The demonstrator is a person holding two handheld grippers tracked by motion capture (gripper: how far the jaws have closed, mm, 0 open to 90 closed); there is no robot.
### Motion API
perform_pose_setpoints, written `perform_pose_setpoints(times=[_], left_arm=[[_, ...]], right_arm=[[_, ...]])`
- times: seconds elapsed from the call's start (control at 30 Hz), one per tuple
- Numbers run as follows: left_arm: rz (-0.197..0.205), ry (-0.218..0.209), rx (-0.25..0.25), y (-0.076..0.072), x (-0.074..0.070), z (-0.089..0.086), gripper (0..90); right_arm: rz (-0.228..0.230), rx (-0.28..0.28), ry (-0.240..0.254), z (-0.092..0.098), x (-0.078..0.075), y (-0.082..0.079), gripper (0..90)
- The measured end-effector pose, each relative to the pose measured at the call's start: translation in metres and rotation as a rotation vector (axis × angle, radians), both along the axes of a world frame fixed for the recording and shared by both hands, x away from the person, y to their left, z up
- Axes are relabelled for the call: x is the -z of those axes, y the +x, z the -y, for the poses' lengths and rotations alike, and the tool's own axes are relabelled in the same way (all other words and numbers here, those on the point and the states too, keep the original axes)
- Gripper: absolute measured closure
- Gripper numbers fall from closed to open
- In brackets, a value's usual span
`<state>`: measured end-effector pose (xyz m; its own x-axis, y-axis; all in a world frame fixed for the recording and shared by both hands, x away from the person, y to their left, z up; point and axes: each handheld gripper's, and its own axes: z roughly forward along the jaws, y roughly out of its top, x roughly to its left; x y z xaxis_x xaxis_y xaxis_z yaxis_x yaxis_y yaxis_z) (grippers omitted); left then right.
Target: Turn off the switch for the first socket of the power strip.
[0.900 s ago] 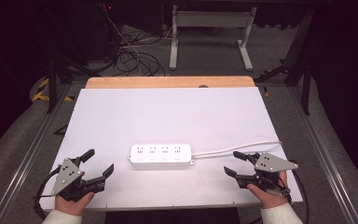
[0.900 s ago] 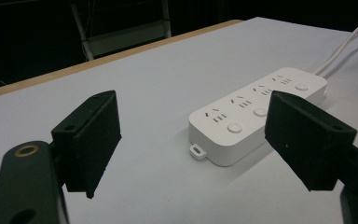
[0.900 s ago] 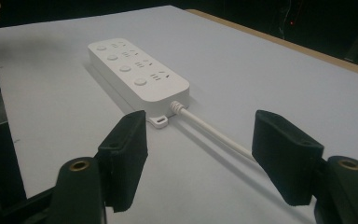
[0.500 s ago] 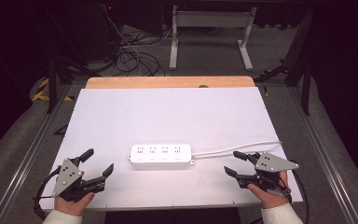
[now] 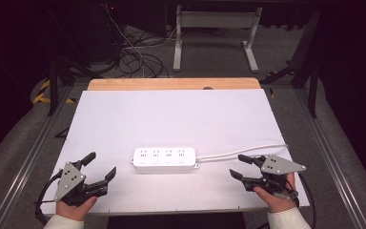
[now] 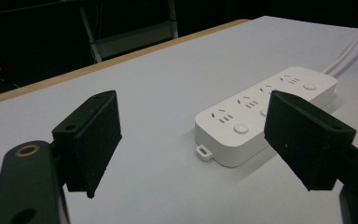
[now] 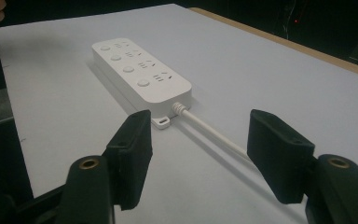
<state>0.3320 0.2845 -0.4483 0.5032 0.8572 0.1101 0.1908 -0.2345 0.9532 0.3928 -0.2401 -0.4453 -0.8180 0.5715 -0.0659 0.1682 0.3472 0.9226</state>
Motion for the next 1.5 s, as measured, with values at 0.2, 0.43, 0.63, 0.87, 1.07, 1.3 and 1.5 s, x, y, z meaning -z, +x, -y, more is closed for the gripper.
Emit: perform_pose_setpoints(times=[0.2, 0.43, 0.63, 0.87, 1.07, 1.3, 1.5], left_arm=[[0.007, 0.006, 0.000, 0.000, 0.000, -0.001, 19.1], [0.008, 0.005, -0.001, 0.000, -0.001, -0.001, 19.1], [0.008, 0.003, 0.000, -0.001, -0.001, -0.001, 19.1], [0.008, 0.008, 0.000, 0.000, 0.000, -0.001, 19.3], [0.008, 0.009, 0.000, 0.000, 0.000, -0.001, 19.3], [-0.001, 0.013, -0.004, 0.001, 0.001, -0.001, 19.4], [-0.001, 0.013, -0.003, 0.001, 0.001, -0.001, 19.4]], right_arm=[[-0.026, -0.009, -0.016, -0.003, -0.005, 0.004, 40.7], [-0.028, -0.028, -0.040, -0.013, -0.018, 0.009, 42.5], [-0.029, -0.064, -0.053, -0.028, -0.029, 0.015, 43.2], [-0.037, -0.093, -0.055, -0.045, -0.039, 0.022, 43.2], [-0.041, -0.121, -0.062, -0.059, -0.045, 0.027, 43.2], [-0.068, -0.139, -0.079, -0.076, -0.046, 0.032, 43.1], [-0.068, -0.161, -0.095, -0.089, -0.048, 0.035, 43.1]])
